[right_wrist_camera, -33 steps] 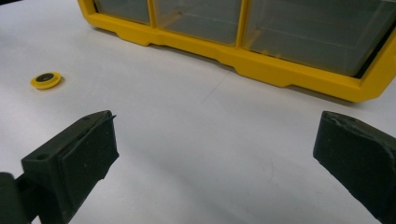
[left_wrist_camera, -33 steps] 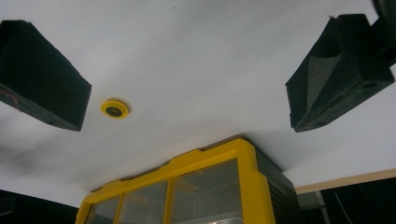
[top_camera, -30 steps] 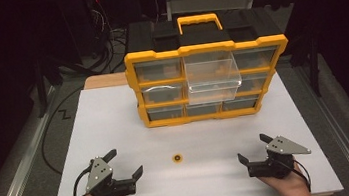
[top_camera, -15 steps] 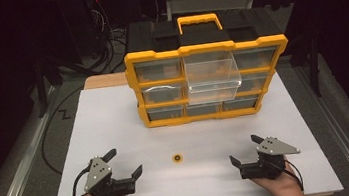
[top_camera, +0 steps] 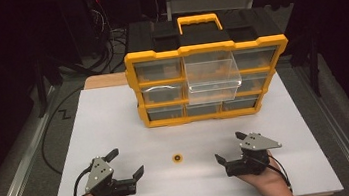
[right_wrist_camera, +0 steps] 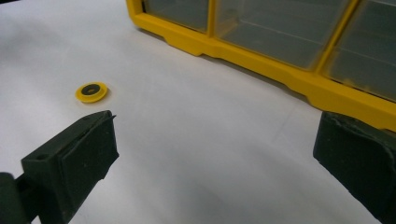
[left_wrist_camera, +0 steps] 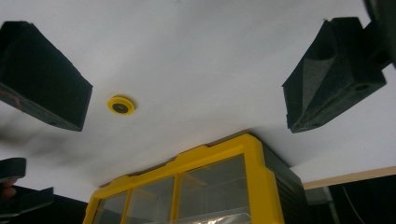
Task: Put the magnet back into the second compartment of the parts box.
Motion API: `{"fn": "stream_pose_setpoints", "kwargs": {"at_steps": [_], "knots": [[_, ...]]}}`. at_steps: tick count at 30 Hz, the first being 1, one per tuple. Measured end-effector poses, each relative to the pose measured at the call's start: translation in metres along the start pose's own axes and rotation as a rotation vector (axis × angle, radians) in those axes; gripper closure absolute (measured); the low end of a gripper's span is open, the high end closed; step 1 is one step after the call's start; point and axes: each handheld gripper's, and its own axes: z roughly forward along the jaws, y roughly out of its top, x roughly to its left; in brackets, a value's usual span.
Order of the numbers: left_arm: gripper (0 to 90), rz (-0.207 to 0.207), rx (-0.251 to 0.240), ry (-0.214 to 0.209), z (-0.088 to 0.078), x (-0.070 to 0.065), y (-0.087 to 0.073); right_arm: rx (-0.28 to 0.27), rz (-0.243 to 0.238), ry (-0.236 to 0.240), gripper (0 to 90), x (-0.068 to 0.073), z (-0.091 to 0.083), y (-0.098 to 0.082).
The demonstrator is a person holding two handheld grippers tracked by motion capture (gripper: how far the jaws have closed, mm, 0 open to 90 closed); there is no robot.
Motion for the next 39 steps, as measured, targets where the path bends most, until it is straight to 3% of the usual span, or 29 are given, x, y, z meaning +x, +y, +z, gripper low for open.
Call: {"fn": "stream_pose_setpoints", "kwargs": {"at_steps": [12, 28, 39], "knots": [[0.3, 0.004, -0.006, 0.01, 0.0, -0.001, 0.0, 0.038, -0.049, 0.097, 0.2, 0.027, 0.036, 0.016], [0.3, 0.002, -0.002, 0.002, 0.0, -0.001, 0.0, 0.054, -0.069, 0.164, 3.8, 0.055, 0.07, 0.035], [0.3, 0.001, -0.01, -0.005, -0.001, -0.002, 0.0, 0.073, -0.035, 0.194, 15.1, 0.062, 0.086, 0.044]]}}
